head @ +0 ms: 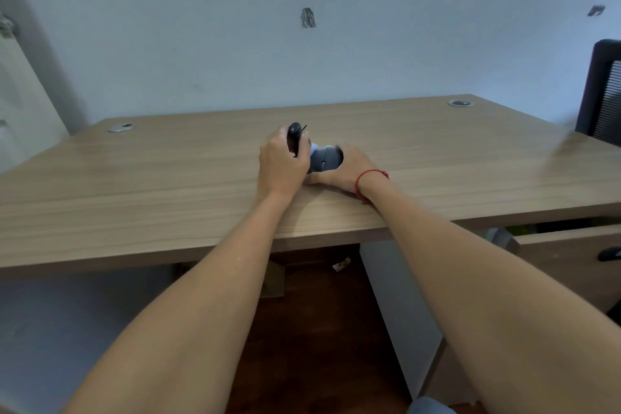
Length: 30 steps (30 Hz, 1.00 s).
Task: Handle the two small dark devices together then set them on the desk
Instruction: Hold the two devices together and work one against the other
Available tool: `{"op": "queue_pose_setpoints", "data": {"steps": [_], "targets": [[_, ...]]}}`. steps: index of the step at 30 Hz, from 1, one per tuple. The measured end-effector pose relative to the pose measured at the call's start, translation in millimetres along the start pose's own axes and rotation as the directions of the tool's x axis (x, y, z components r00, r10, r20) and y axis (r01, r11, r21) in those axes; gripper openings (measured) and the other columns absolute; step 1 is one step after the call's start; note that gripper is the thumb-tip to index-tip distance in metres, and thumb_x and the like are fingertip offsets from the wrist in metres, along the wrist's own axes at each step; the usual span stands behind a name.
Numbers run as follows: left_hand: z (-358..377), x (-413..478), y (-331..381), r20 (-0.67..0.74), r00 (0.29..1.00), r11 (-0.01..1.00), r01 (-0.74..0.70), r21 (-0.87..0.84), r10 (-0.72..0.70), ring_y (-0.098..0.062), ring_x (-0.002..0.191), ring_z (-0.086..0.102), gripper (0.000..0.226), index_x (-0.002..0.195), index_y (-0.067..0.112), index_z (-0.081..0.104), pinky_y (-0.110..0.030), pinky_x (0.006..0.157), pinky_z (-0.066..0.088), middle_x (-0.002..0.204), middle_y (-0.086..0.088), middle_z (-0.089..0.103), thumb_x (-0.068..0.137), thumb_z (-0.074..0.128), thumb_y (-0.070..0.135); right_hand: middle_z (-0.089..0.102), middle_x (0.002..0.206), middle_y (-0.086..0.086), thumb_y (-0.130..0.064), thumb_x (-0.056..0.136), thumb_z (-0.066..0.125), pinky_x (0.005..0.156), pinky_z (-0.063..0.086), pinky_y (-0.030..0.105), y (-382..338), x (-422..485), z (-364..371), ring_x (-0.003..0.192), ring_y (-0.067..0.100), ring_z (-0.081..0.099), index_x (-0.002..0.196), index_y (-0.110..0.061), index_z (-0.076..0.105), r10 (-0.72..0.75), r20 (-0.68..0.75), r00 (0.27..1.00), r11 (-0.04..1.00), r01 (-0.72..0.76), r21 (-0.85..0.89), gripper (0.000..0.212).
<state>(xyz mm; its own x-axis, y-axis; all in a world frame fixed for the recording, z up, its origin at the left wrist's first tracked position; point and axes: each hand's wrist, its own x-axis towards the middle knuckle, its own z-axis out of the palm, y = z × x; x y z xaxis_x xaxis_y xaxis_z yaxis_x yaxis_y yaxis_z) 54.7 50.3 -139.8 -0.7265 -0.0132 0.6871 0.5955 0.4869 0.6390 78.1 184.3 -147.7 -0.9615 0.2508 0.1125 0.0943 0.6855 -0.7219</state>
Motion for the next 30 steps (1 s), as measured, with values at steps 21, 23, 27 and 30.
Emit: {"op": "queue_pose_setpoints", "data": {"steps": [21,23,27,30], "targets": [[-4.2,-3.5,1.1,0.007,1.000,0.998,-0.025,-0.059,0.026,-0.028,0.074,0.056,0.025,0.086,0.001,0.057,-0.035,0.069,0.044,0.081,-0.016,0.064,0.092,0.055,0.025,0.064,0.109,-0.001,-0.058,0.055,0.079,0.083,0.052,0.037,4.8,-8.4,0.1,0.098,0.020,0.061,0.114,-0.021,0.057,-0.092,0.046,0.995,0.996,0.092,0.022,0.073],[-3.8,-0.4,-4.7,0.039,0.996,0.996,0.082,-0.032,-0.081,-0.034,0.082,0.059,0.028,0.089,-0.001,0.057,-0.038,0.074,0.046,0.088,-0.020,0.065,0.092,0.054,0.026,0.064,0.109,-0.002,-0.057,0.056,0.080,0.081,0.051,0.035,4.5,-9.7,-0.2,0.098,0.020,0.061,0.116,-0.022,0.058,-0.101,0.044,0.994,0.994,0.100,0.041,0.073],[-4.1,1.6,-7.1,0.008,0.989,0.988,0.151,-0.027,-0.151,-0.033,0.086,0.059,0.030,0.090,-0.002,0.058,-0.029,0.069,0.039,0.089,-0.019,0.066,0.093,0.053,0.028,0.064,0.102,-0.003,-0.059,0.051,0.080,0.079,0.054,0.036,3.7,-11.4,0.0,0.093,0.019,0.063,0.106,-0.024,0.059,-0.099,0.043,0.994,0.994,0.097,0.040,0.068],[-4.5,0.5,-2.6,-0.005,0.997,0.992,0.078,-0.096,-0.079,-0.028,0.078,0.060,0.029,0.087,0.002,0.058,-0.024,0.065,0.039,0.082,-0.013,0.065,0.092,0.055,0.030,0.065,0.102,-0.003,-0.062,0.048,0.078,0.082,0.054,0.038,3.0,-11.2,-0.4,0.093,0.019,0.063,0.103,-0.025,0.059,-0.086,0.042,0.995,0.996,0.085,0.028,0.070]]}}
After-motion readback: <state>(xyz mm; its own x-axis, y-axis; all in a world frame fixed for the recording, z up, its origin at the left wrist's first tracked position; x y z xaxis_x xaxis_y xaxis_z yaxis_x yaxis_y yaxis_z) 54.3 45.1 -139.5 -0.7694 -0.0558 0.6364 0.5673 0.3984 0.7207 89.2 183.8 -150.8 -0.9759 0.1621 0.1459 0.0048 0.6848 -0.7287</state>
